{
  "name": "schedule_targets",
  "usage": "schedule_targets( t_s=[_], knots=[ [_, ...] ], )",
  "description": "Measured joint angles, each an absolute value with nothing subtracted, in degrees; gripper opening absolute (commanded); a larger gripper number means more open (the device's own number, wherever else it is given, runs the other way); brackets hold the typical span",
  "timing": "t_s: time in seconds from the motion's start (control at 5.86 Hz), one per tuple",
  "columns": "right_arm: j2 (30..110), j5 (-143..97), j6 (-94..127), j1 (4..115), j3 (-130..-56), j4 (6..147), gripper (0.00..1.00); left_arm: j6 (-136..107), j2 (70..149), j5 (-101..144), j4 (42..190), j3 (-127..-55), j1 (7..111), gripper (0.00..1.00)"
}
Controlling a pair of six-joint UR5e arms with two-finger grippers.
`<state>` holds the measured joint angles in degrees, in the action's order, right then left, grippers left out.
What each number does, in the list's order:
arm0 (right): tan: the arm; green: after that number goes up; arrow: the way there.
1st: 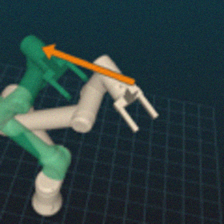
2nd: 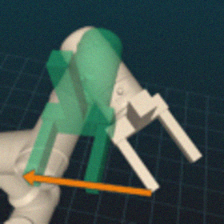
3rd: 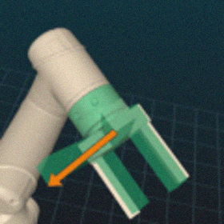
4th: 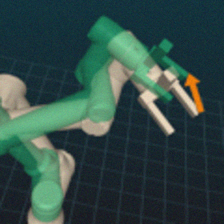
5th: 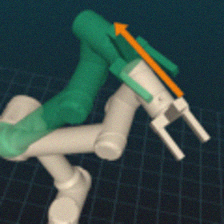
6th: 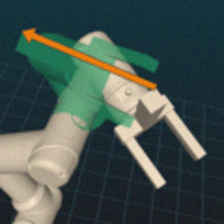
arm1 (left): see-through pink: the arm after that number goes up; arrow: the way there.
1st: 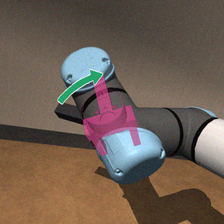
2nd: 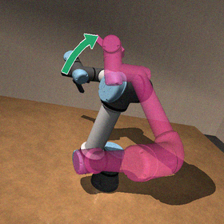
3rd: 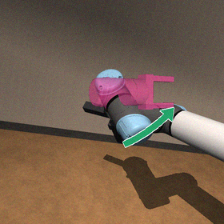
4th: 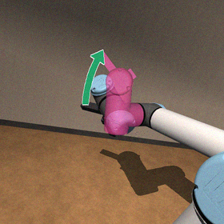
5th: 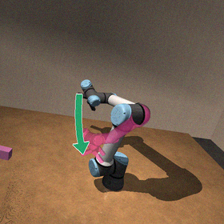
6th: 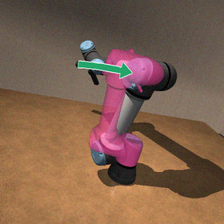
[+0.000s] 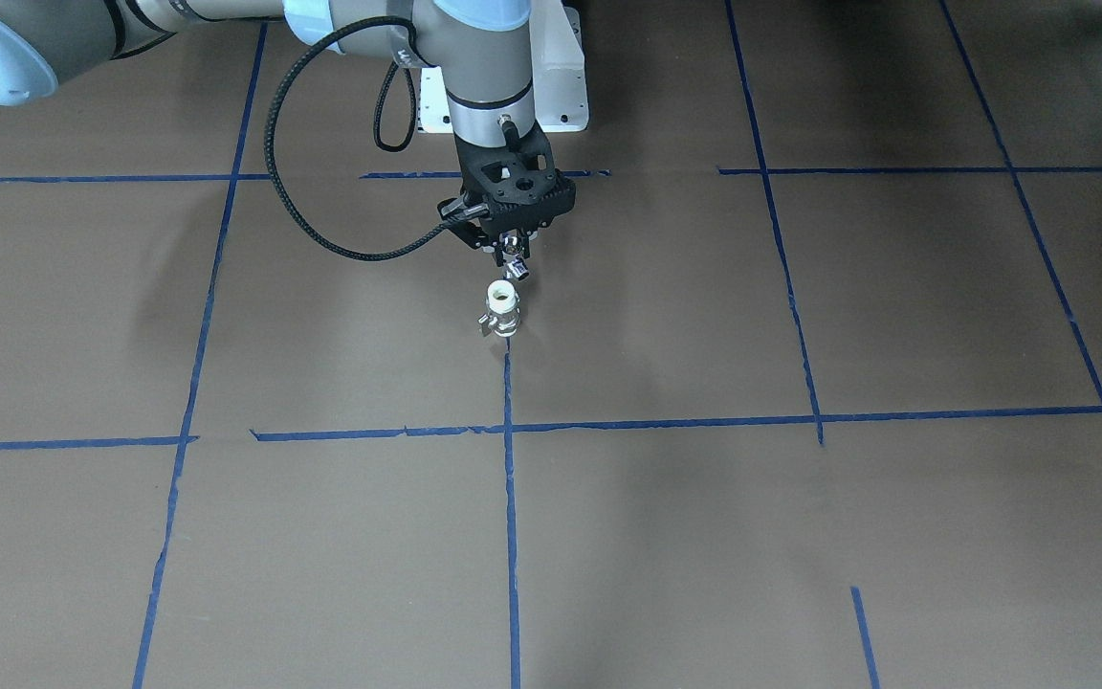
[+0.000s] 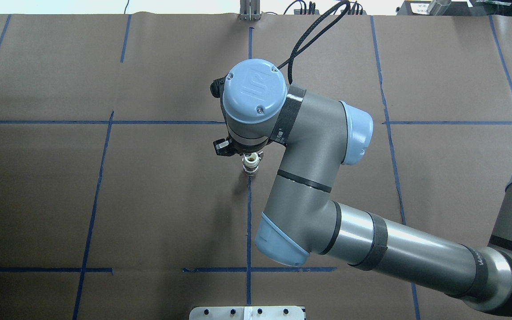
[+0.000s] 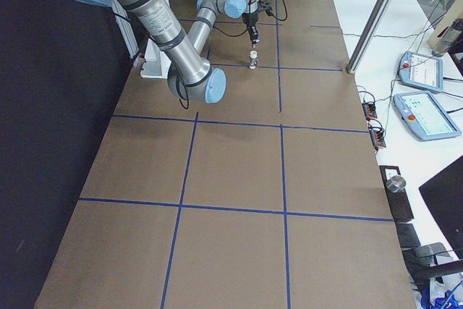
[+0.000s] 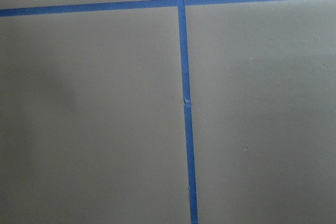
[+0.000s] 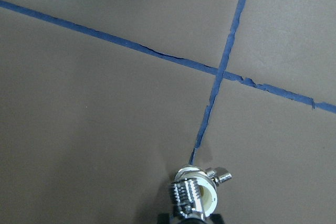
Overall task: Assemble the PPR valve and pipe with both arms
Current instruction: 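Lower the chrome valve onto the pipe piece top with the right gripper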
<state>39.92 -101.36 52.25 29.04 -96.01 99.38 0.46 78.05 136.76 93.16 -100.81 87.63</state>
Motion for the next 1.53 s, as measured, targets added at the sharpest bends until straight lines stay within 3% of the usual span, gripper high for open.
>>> schedule_targets(
  t_s=[1.53],
  knots=[
    [39.9, -100.7, 52.3, 28.4, -93.4, 99.2, 0.00, 0.5, 78.0, 136.8, 93.2, -100.7, 87.6, 1.00]
  ],
)
